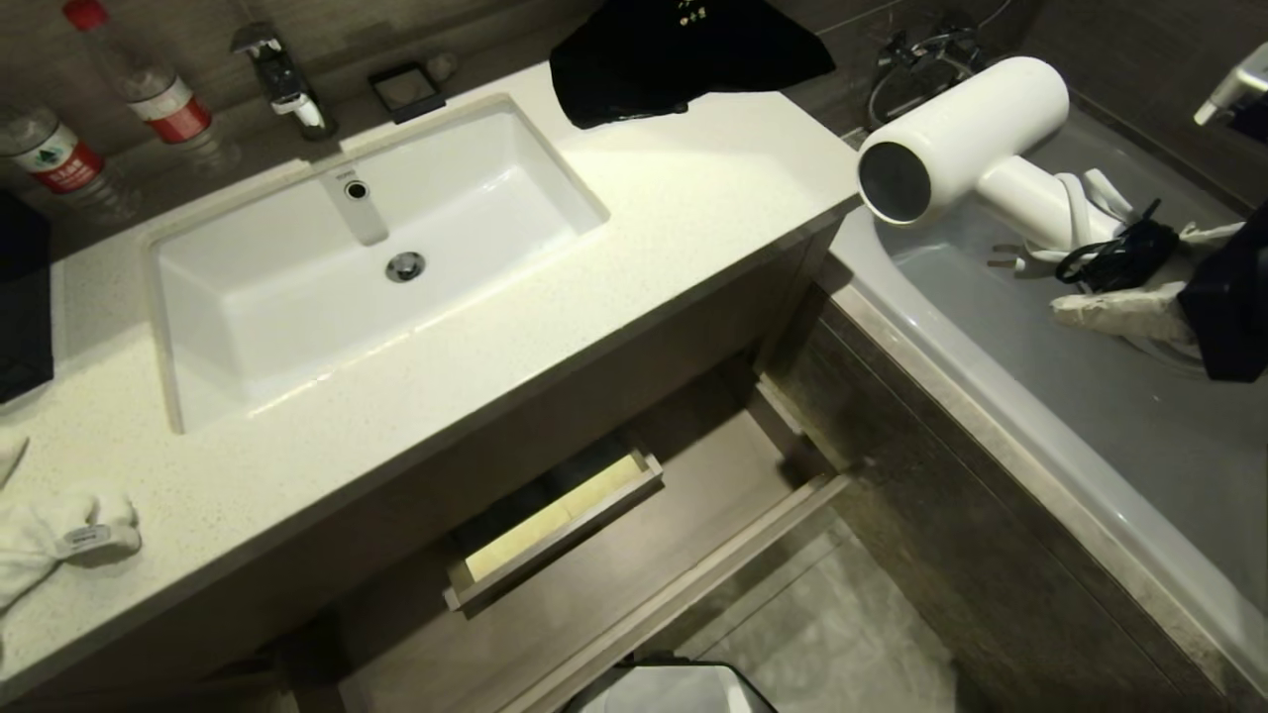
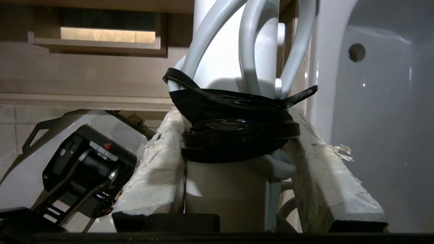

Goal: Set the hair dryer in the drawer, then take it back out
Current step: Put it into the drawer

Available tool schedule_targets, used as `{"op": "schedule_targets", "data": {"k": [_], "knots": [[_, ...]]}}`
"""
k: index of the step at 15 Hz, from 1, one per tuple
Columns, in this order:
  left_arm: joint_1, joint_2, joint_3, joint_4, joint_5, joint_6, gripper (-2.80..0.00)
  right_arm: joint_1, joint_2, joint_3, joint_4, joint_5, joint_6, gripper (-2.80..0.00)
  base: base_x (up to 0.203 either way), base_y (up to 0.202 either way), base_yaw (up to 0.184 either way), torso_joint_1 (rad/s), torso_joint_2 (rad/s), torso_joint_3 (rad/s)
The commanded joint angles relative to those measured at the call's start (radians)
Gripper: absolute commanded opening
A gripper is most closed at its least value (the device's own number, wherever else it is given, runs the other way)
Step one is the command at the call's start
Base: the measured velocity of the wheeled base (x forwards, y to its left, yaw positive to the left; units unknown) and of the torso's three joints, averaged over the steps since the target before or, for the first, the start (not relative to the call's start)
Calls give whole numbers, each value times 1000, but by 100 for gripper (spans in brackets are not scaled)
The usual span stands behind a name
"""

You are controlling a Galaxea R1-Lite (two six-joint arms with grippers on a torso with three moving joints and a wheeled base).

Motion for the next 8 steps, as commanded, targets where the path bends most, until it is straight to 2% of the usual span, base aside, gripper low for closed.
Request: {"op": "schedule_targets", "data": {"k": [1, 8], "knots": [[0, 0, -1, 0, 0, 0, -280, -21, -38, 16, 5, 0, -3, -280, 0, 0, 0, -227, -28, -256], [0, -1, 1, 0, 0, 0, -280, -42, -82, 56, 6, 1, -6, -280, 0, 0, 0, -185, -91, -281]]}}
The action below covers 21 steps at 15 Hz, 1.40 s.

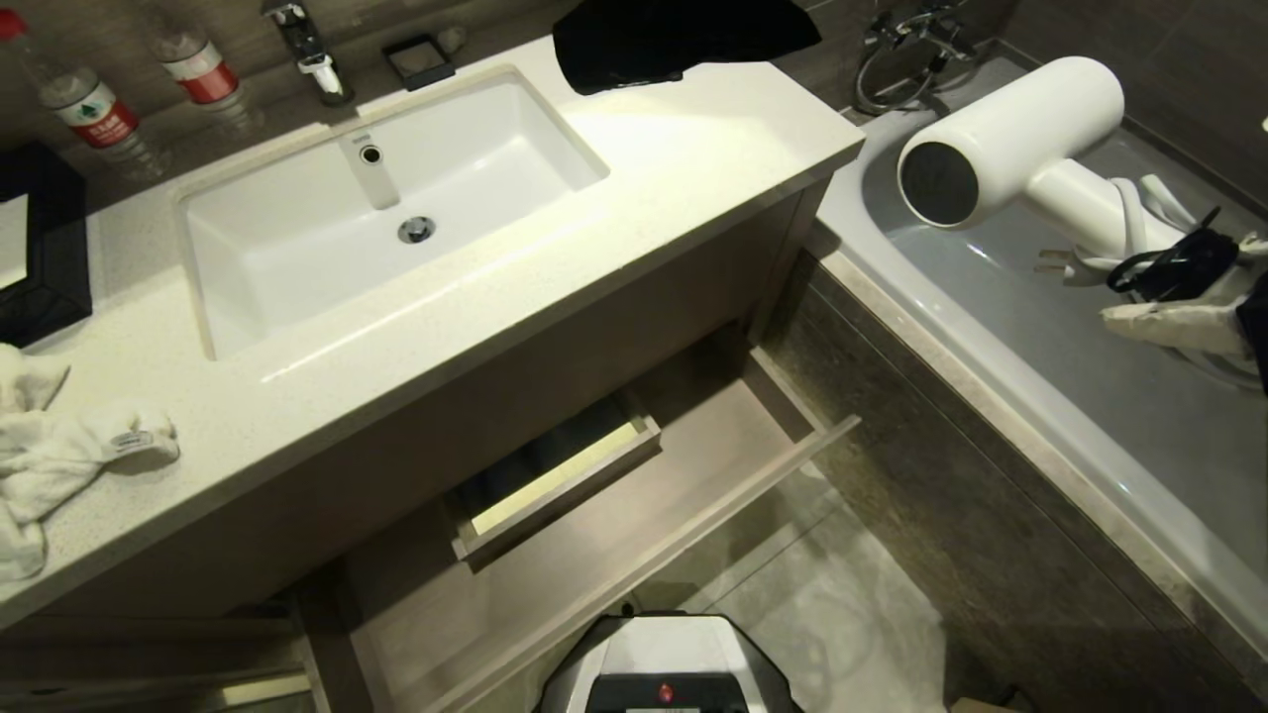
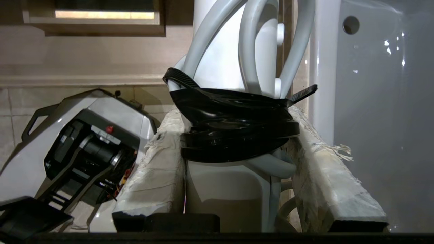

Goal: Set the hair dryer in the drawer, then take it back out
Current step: Put it into the drawer

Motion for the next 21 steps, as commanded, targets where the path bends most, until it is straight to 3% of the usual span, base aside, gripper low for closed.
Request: {"op": "schedule_targets", "data": {"k": [1, 6, 21], "knots": [[0, -2, 0, 0, 0, 0, -280, -7, -27, 21, -2, 1, -5, -280, 0, 0, 0, -128, -131, -255], [0, 0, 1, 0, 0, 0, -280, -18, -50, 57, -45, 2, -6, -280, 0, 0, 0, -76, 49, -24], [0, -1, -1, 0, 0, 0, -280, -36, -81, 120, -68, 0, -6, -280, 0, 0, 0, -140, 259, 118]]}}
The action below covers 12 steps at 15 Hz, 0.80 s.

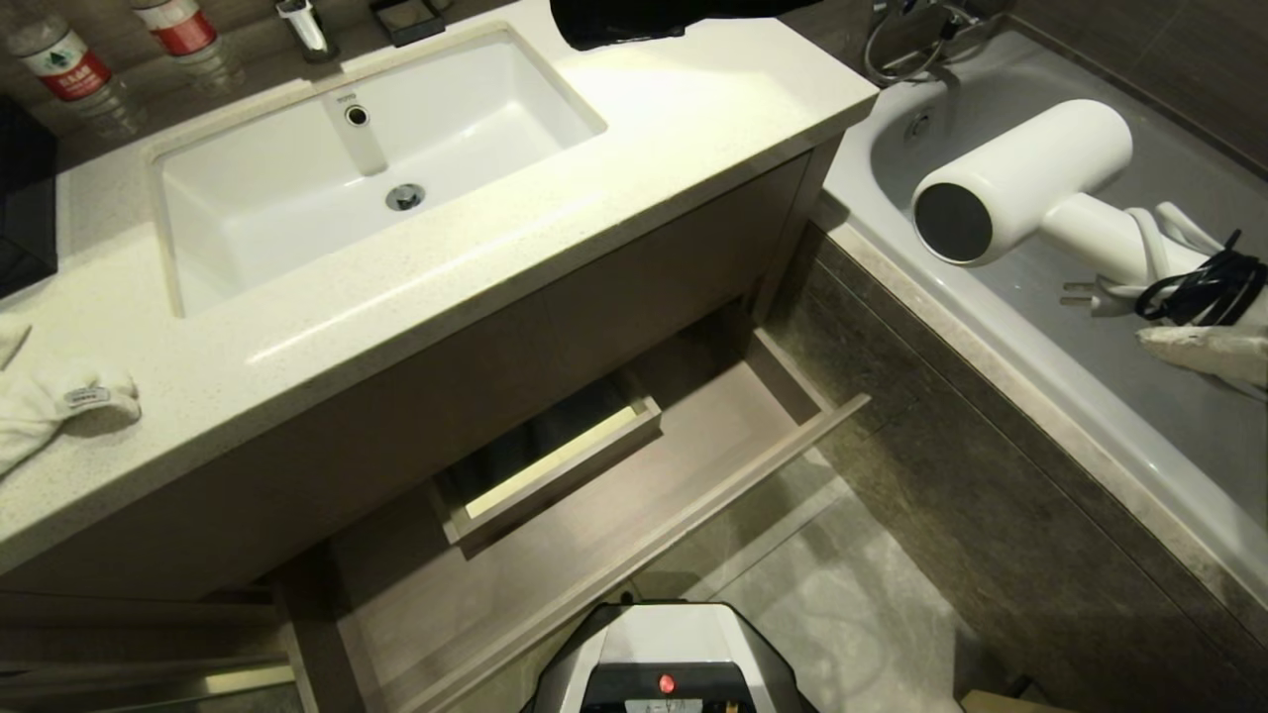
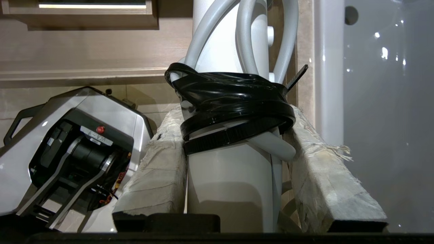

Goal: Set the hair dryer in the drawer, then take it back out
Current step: Put it into the drawer

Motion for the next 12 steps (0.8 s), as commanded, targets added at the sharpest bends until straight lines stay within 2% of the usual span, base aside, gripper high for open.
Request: {"op": "schedule_targets", "data": {"k": [1, 12], "knots": [[0, 0, 1, 1, 0, 0, -280, 0, -2, 8, 1, 1, -3, -280, 0, 0, 0, -190, 311, 142], [0, -2, 0, 0, 0, 0, -280, -8, -34, 32, 1, 1, -3, -280, 0, 0, 0, -185, 329, 136]]}}
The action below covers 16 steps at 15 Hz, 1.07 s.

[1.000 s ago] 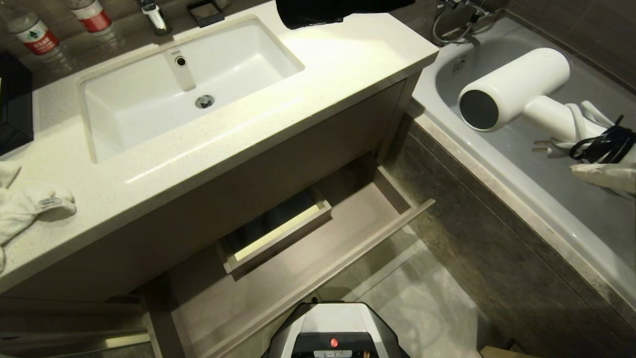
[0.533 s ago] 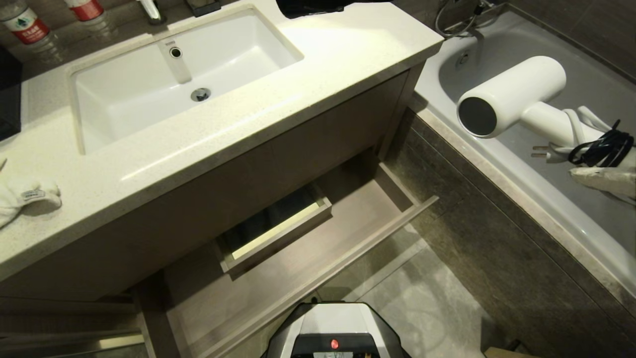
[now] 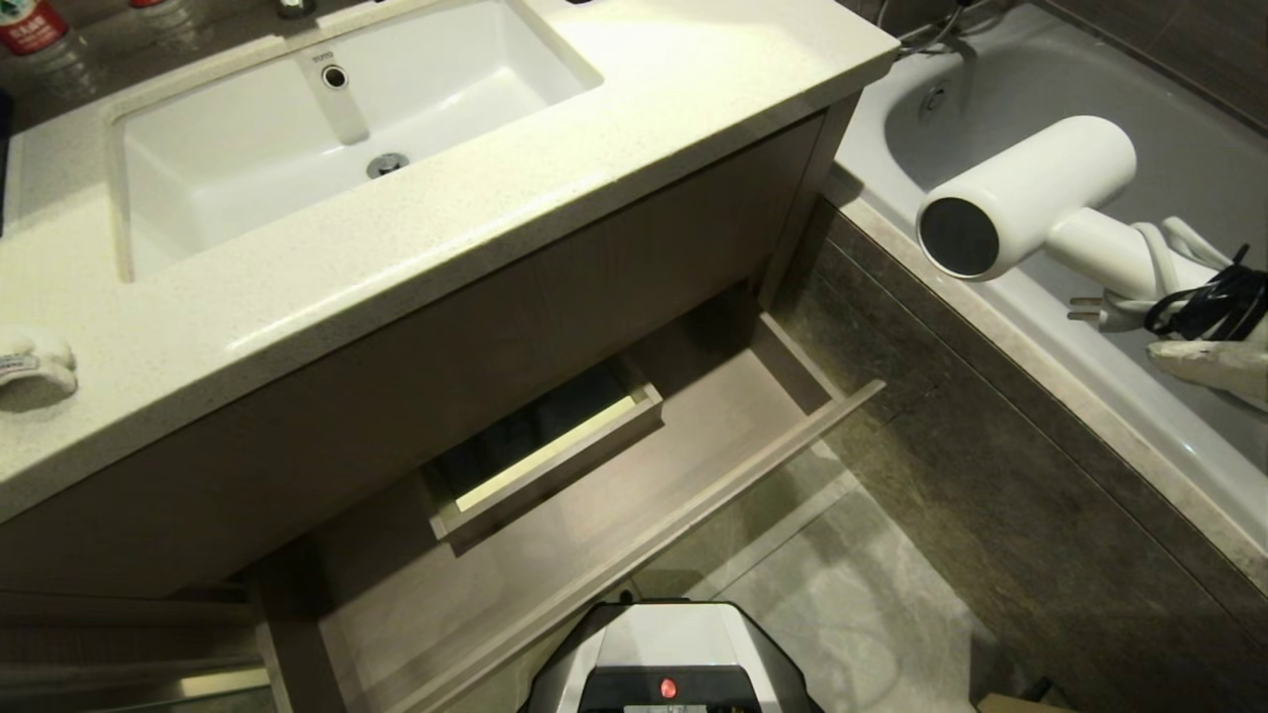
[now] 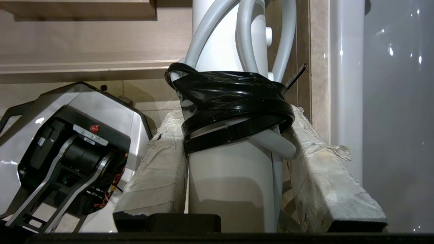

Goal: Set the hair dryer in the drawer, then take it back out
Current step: Put it into the drawer

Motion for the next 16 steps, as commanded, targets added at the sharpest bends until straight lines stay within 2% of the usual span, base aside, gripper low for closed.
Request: {"op": "schedule_targets", "data": {"k": [1, 6, 16], "knots": [[0, -2, -2, 0, 0, 0, -280, 0, -7, 2, 2, 0, -3, -280, 0, 0, 0, -217, 365, 141], [0, 0, 0, 1, 0, 0, -280, -12, -29, 17, 2, 0, -1, -280, 0, 0, 0, -241, 405, 161], [0, -2, 0, 0, 0, 0, -280, -21, -50, 44, 2, -1, 0, -280, 0, 0, 0, -343, 512, 166]]}}
